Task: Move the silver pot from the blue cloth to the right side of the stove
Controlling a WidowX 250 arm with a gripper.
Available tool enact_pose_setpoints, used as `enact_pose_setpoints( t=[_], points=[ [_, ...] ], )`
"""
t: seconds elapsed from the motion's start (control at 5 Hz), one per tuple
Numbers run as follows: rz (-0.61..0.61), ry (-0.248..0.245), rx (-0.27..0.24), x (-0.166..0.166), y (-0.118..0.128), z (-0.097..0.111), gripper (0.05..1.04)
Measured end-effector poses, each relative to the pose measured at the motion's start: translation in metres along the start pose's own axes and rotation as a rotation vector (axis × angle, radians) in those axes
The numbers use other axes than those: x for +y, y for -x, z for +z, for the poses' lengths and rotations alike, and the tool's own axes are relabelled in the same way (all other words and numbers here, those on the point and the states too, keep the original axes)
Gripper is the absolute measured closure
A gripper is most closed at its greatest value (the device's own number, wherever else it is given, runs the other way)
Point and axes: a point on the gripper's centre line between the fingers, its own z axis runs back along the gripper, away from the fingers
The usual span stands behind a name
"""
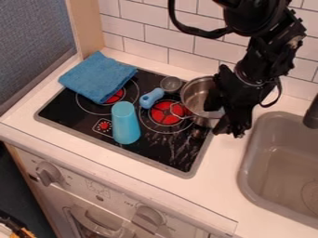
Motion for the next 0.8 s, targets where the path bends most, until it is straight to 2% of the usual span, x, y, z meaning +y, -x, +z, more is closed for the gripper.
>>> enact_pose_setpoints(
  t=[0.2, 0.4, 0.6, 0.8],
  points=[
    [-0.011, 0.004, 0.01, -0.001, 0.002, 0.0, 0.077],
    [-0.019, 0.031, -0.007, 0.001, 0.005, 0.015, 0.081],
    [0.009, 0.048, -0.076, 0.012, 0.007, 0.049, 0.083],
    [0.048, 0.07, -0.118, 0.022, 0.016, 0.078, 0.083]
  ],
)
